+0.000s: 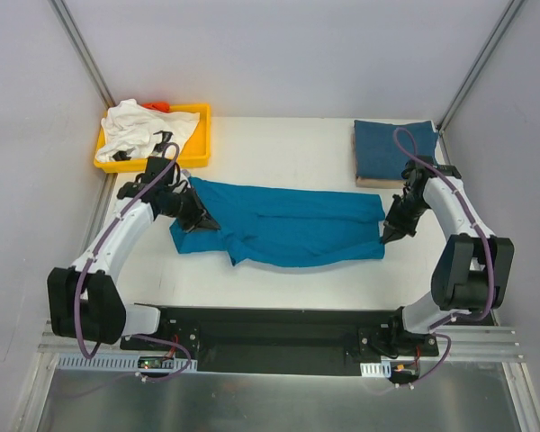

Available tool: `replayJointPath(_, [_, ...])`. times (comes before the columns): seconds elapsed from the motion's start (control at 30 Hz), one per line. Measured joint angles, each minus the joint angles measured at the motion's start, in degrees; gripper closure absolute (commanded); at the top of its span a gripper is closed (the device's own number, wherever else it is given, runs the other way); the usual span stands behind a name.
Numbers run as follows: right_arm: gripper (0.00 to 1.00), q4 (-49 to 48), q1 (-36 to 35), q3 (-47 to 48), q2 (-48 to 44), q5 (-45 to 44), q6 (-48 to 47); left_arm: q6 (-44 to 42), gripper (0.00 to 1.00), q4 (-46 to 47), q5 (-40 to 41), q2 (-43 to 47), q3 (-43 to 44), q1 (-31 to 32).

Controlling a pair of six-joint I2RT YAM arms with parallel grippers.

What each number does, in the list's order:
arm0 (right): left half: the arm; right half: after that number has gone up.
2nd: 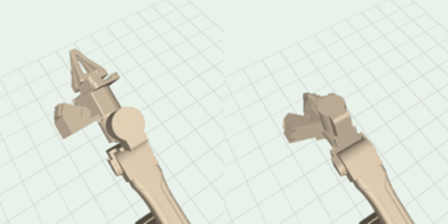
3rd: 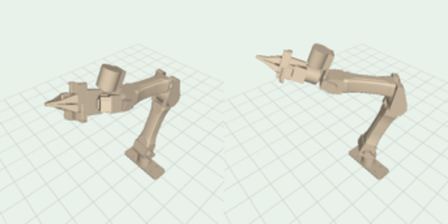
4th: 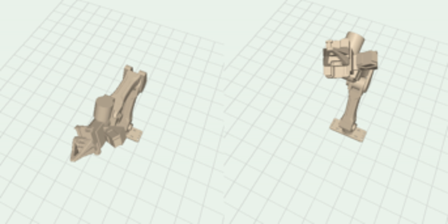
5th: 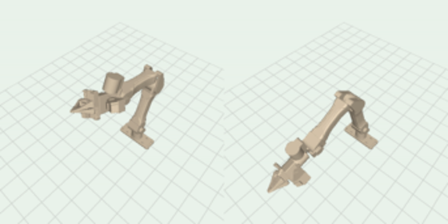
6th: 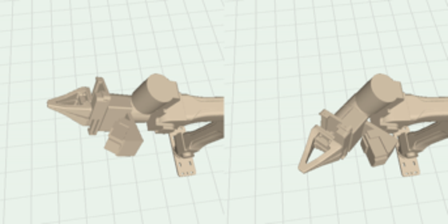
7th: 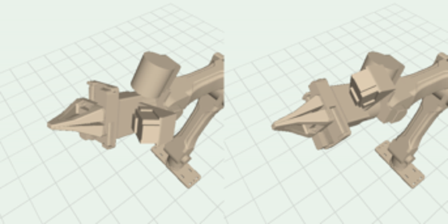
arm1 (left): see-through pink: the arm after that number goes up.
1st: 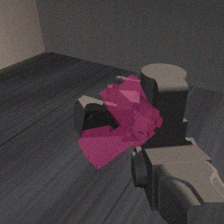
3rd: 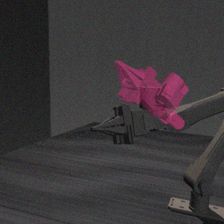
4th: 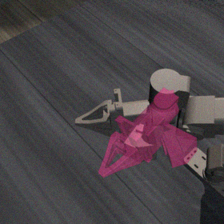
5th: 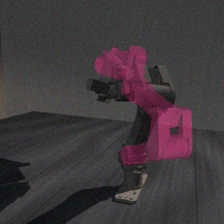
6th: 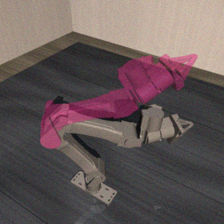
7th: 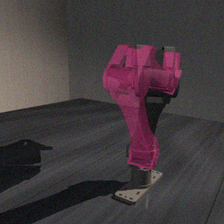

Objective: Fold and stack the t-shirts
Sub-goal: Fold the other side of the tshirt into a rectangle

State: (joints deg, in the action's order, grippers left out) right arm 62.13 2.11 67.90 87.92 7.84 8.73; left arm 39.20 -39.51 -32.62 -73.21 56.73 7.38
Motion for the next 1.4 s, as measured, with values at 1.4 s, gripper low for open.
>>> replayJointPath(1.4, [0.97,-2.38,0.28,16.5,21.73,-2.32,1.33,-2.64,1.0,6.49,4.15,-30.86,26.58,-4.44])
